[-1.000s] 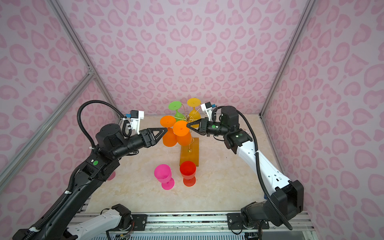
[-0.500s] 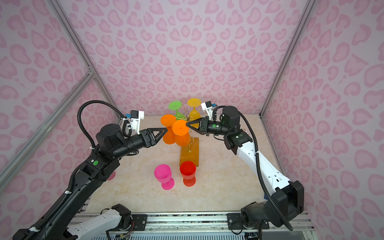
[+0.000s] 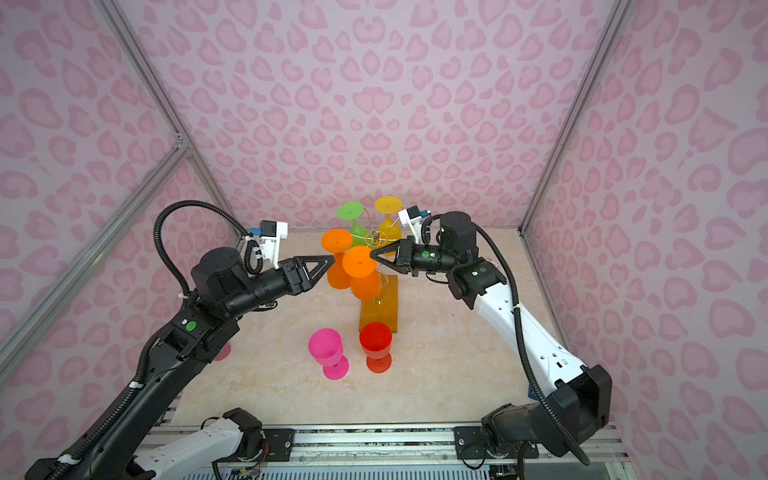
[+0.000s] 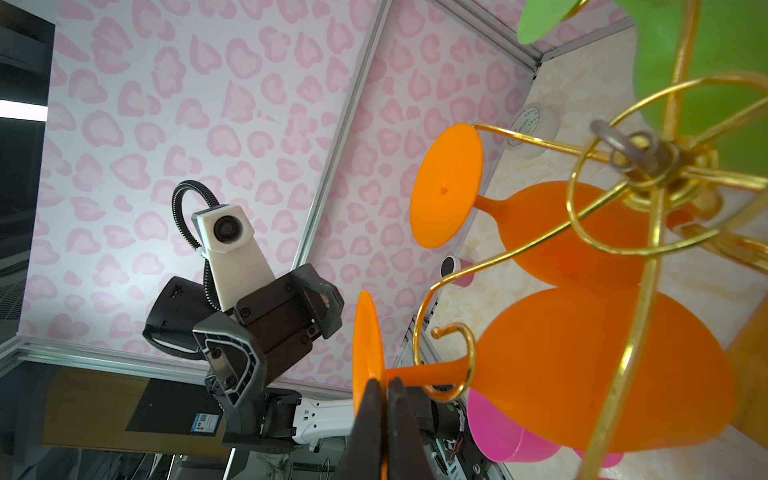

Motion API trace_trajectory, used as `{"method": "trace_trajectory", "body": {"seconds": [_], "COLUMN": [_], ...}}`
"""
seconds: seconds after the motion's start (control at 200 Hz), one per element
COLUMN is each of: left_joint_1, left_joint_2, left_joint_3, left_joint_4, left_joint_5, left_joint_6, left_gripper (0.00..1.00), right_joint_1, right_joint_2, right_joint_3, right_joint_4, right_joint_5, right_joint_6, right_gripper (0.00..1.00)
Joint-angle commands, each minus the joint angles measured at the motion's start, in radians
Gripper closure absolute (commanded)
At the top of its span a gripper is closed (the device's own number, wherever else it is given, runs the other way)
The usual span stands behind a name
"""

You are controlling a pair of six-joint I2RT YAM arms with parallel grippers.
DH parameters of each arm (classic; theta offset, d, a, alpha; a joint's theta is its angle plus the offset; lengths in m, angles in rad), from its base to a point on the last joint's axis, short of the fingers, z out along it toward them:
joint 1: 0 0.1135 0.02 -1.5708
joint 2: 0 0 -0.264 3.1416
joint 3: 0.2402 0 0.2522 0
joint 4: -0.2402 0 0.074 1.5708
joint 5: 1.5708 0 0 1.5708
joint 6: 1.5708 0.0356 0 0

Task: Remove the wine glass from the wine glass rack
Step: 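Close the right gripper on the orange glass foot on the rack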

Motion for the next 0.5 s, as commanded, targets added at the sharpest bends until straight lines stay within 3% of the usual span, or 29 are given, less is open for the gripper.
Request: {"method": "trace_trajectory", "body": {"seconds": [0.0,0.495], "left_joint_1": [0.004,0.016], "left_joint_2": [-0.011,-0.036], "left_joint_3": [-0.005,-0.023], "left_joint_4": [0.017,0.003], "left_joint_5": [-0.007,-0.009], "left_joint_6": [0.011,0.022], "left_gripper": [0.39,0.39], "right_joint_1": [0.012,0.056], "right_joint_2": [0.015,0.065], "right_joint_3": [0.019,0.1], "right_joint_4": [-0.045,-0.121], "right_joint_5": [0.018,0.084], "right_joint_6": [-0.019,-0.035], "right_gripper": [1.0,1.0]}}
